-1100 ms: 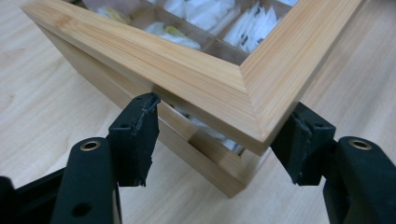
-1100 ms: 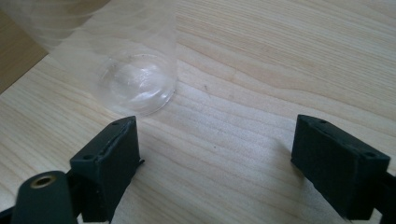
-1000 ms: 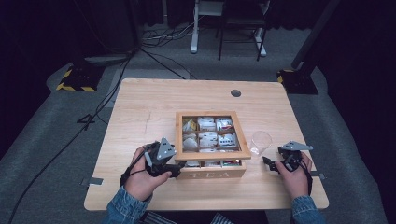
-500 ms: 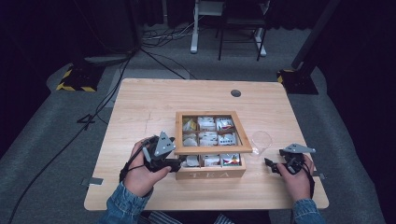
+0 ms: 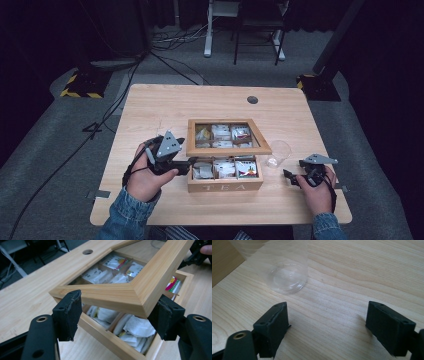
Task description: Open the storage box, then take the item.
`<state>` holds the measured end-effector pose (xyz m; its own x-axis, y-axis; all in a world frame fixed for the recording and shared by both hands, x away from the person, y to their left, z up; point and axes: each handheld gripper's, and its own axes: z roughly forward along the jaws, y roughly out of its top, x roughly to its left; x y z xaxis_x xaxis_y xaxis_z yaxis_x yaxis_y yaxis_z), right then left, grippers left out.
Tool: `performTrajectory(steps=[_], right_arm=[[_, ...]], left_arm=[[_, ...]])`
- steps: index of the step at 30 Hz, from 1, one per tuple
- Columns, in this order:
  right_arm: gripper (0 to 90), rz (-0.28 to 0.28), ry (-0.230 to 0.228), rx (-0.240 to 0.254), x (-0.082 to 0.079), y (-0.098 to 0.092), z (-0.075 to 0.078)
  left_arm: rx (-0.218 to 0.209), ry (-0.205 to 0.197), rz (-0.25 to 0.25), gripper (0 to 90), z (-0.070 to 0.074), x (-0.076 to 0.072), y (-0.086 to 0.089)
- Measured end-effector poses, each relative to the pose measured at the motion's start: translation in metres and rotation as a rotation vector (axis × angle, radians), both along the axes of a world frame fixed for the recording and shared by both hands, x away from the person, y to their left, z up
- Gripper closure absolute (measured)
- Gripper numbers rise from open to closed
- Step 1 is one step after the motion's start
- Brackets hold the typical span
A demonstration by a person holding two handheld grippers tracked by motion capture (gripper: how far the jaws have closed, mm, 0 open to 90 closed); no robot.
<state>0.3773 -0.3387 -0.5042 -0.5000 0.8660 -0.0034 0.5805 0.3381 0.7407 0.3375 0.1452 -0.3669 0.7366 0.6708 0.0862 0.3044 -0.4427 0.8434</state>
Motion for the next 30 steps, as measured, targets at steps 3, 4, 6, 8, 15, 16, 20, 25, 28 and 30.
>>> performTrajectory(steps=[3,4,6,8,15,16,20,25,28,30], right_arm=[[18.2,-0.004,-0.001,-0.001,0.0,0.0,0.0],[18.1,-0.004,-0.001,0.0,0.0,0.0,0.0],[18.3,-0.002,-0.001,0.002,0.0,0.0,0.0],[18.4,-0.002,0.0,0.001,0.0,0.0,0.0],[18.7,-0.012,0.0,0.002,-0.001,0.001,0.0],[19.0,-0.013,-0.003,-0.001,-0.002,0.0,0.0],[25.2,-0.037,-0.006,0.005,-0.006,0.0,0.001],[40.3,-0.054,0.001,0.005,-0.015,-0.001,0.004],[46.0,-0.032,0.02,0.014,-0.018,-0.002,0.007],[47.8,-0.029,0.028,0.041,-0.021,-0.002,0.009]], left_arm=[[-0.01,-0.016,0.01,31.6,0.002,0.002,0.002],[-0.014,-0.02,0.012,31.7,0.003,0.002,0.003],[-0.029,-0.027,0.02,31.7,0.005,0.003,0.004],[-0.041,-0.041,0.025,31.7,0.006,0.004,0.004],[-0.05,-0.046,0.046,31.8,0.006,0.01,0.004],[-0.056,-0.045,0.05,31.7,0.006,0.01,0.004],[-0.068,-0.061,0.064,31.8,0.007,0.011,0.004],[-0.078,-0.077,0.076,31.8,0.008,0.012,0.004],[-0.075,-0.088,0.089,31.9,0.008,0.014,0.004],[-0.079,-0.084,0.088,31.9,0.008,0.016,0.004]])
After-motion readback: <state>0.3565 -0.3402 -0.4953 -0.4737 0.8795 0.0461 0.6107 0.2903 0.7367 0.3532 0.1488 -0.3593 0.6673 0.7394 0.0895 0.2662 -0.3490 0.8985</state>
